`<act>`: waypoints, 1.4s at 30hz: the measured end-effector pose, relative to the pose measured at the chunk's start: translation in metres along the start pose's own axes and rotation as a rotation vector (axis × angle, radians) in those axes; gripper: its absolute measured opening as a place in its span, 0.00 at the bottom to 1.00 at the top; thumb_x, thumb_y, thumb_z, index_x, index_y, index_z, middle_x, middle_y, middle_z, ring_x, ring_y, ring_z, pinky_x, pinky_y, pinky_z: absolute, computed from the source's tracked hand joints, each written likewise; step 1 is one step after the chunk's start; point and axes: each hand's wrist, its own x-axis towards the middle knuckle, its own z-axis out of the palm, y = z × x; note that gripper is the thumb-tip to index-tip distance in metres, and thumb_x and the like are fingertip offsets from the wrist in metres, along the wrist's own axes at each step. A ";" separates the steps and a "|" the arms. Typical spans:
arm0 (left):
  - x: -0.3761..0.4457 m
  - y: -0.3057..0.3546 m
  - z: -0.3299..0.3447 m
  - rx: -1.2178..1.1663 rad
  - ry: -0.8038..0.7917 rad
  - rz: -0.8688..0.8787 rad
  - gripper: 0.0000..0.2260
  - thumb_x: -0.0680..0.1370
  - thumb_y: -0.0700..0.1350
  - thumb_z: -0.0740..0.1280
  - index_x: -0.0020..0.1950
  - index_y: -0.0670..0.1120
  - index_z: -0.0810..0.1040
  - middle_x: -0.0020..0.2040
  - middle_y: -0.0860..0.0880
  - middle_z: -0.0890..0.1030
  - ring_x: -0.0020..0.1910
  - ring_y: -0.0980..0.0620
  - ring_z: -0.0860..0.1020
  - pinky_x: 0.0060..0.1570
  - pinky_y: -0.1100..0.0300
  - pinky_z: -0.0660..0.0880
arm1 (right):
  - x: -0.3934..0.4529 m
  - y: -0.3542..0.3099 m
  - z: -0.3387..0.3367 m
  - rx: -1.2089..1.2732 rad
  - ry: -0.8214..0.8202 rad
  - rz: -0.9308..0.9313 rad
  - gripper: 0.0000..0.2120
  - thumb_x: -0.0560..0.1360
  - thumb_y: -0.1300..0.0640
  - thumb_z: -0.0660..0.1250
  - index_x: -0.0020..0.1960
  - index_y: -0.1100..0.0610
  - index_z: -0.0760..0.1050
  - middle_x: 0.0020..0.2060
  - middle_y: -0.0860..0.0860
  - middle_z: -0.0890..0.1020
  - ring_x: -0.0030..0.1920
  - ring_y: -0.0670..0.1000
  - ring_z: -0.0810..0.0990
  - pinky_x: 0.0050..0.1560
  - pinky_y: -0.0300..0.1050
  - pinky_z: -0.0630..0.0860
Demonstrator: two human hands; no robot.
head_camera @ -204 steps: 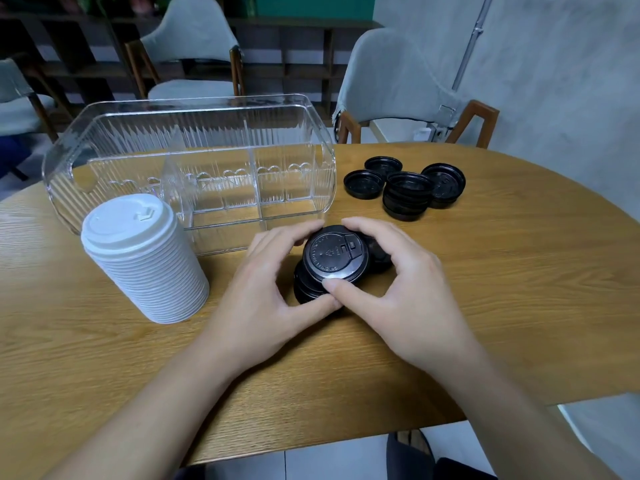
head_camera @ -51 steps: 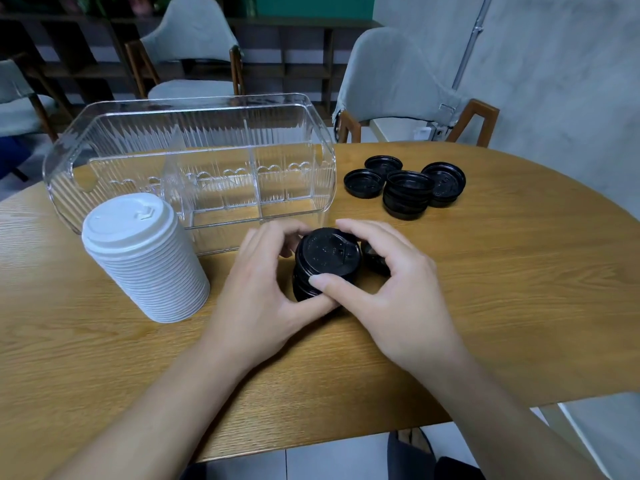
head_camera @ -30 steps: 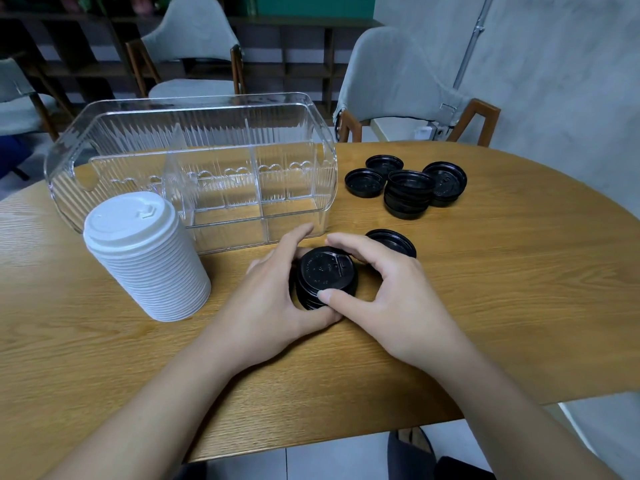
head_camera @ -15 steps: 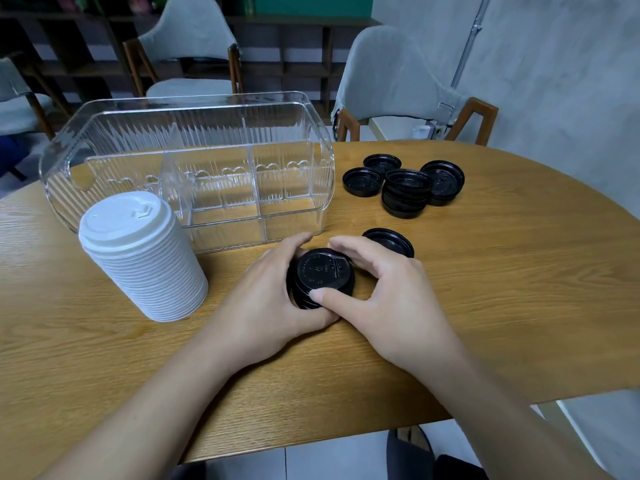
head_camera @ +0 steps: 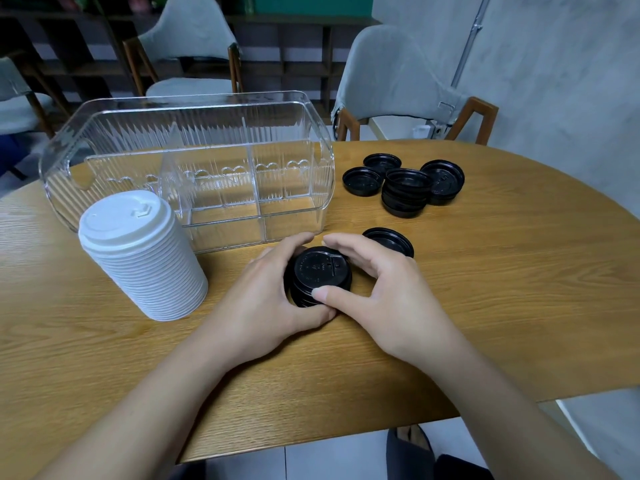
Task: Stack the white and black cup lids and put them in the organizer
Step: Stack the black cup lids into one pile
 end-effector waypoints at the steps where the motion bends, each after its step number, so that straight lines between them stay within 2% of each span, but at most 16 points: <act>1: 0.000 0.000 0.000 0.004 -0.002 0.003 0.47 0.67 0.68 0.80 0.84 0.65 0.66 0.71 0.63 0.79 0.73 0.60 0.76 0.76 0.50 0.73 | 0.001 0.001 -0.001 0.002 -0.017 0.000 0.31 0.74 0.50 0.83 0.75 0.41 0.78 0.67 0.33 0.83 0.70 0.32 0.77 0.76 0.42 0.73; 6: -0.003 0.002 0.003 0.047 0.006 0.060 0.45 0.70 0.68 0.76 0.85 0.64 0.65 0.70 0.75 0.74 0.75 0.62 0.73 0.79 0.49 0.70 | 0.001 0.002 -0.002 -0.037 -0.032 -0.014 0.33 0.76 0.47 0.81 0.78 0.39 0.75 0.68 0.32 0.82 0.72 0.34 0.77 0.77 0.46 0.74; 11: -0.002 0.002 0.002 -0.014 0.013 0.072 0.45 0.71 0.72 0.77 0.85 0.63 0.66 0.76 0.67 0.75 0.78 0.61 0.73 0.79 0.49 0.72 | -0.002 -0.001 -0.005 -0.079 0.003 -0.027 0.37 0.75 0.43 0.81 0.81 0.39 0.71 0.70 0.30 0.78 0.73 0.32 0.74 0.76 0.38 0.71; 13: -0.002 0.003 0.001 -0.048 0.027 0.086 0.41 0.73 0.71 0.77 0.83 0.62 0.70 0.75 0.65 0.78 0.76 0.61 0.75 0.77 0.49 0.74 | -0.002 -0.001 -0.012 -0.083 0.068 -0.039 0.33 0.76 0.41 0.79 0.79 0.40 0.75 0.71 0.33 0.80 0.73 0.33 0.75 0.75 0.39 0.72; 17: -0.003 0.005 0.000 -0.073 0.086 0.074 0.32 0.75 0.70 0.77 0.77 0.61 0.77 0.69 0.66 0.81 0.71 0.62 0.79 0.71 0.58 0.75 | 0.001 0.007 -0.031 -0.241 0.244 -0.060 0.19 0.80 0.47 0.77 0.71 0.45 0.83 0.62 0.37 0.85 0.65 0.37 0.81 0.70 0.39 0.76; 21: -0.004 0.009 0.000 -0.073 0.097 0.071 0.32 0.74 0.70 0.76 0.76 0.61 0.77 0.68 0.66 0.82 0.70 0.64 0.78 0.68 0.64 0.73 | 0.004 0.022 -0.036 -0.558 0.209 0.021 0.20 0.80 0.43 0.75 0.70 0.46 0.83 0.62 0.40 0.81 0.66 0.46 0.75 0.72 0.47 0.66; 23: -0.004 0.010 0.000 -0.086 0.097 0.077 0.33 0.74 0.70 0.75 0.76 0.61 0.77 0.68 0.66 0.81 0.70 0.64 0.78 0.68 0.65 0.73 | 0.004 0.027 -0.035 -0.633 0.189 0.044 0.19 0.80 0.41 0.74 0.68 0.46 0.84 0.60 0.41 0.80 0.65 0.47 0.74 0.71 0.47 0.63; 28: -0.005 0.012 -0.001 -0.094 0.099 0.078 0.33 0.74 0.70 0.76 0.76 0.60 0.77 0.68 0.66 0.81 0.69 0.64 0.79 0.66 0.72 0.71 | 0.006 0.028 -0.032 -0.702 0.223 -0.010 0.06 0.83 0.48 0.73 0.55 0.45 0.89 0.53 0.42 0.83 0.58 0.48 0.76 0.69 0.48 0.62; 31: -0.005 0.012 -0.001 -0.080 0.108 0.077 0.32 0.74 0.69 0.77 0.75 0.61 0.78 0.68 0.66 0.81 0.69 0.64 0.78 0.66 0.70 0.71 | 0.006 0.027 -0.030 -0.727 0.229 -0.017 0.05 0.84 0.50 0.72 0.51 0.45 0.87 0.51 0.42 0.83 0.56 0.50 0.78 0.69 0.49 0.62; 35: -0.004 0.011 0.000 -0.092 0.103 0.073 0.31 0.73 0.67 0.79 0.73 0.61 0.78 0.67 0.65 0.81 0.68 0.63 0.79 0.66 0.66 0.73 | 0.007 0.026 -0.024 -0.715 0.237 -0.029 0.07 0.84 0.50 0.72 0.47 0.46 0.81 0.47 0.42 0.80 0.53 0.49 0.76 0.64 0.45 0.60; 39: -0.004 0.011 -0.001 -0.081 0.108 0.077 0.31 0.74 0.68 0.79 0.74 0.61 0.77 0.67 0.66 0.81 0.68 0.65 0.79 0.65 0.71 0.72 | 0.008 0.026 -0.021 -0.704 0.222 -0.034 0.08 0.84 0.50 0.72 0.46 0.47 0.79 0.46 0.42 0.79 0.52 0.50 0.76 0.62 0.44 0.60; 42: -0.004 0.011 -0.001 -0.079 0.112 0.082 0.32 0.73 0.69 0.79 0.74 0.61 0.77 0.67 0.66 0.81 0.67 0.65 0.79 0.65 0.71 0.72 | 0.007 0.025 -0.022 -0.685 0.220 -0.025 0.07 0.83 0.49 0.73 0.47 0.46 0.79 0.46 0.41 0.79 0.52 0.49 0.76 0.64 0.47 0.64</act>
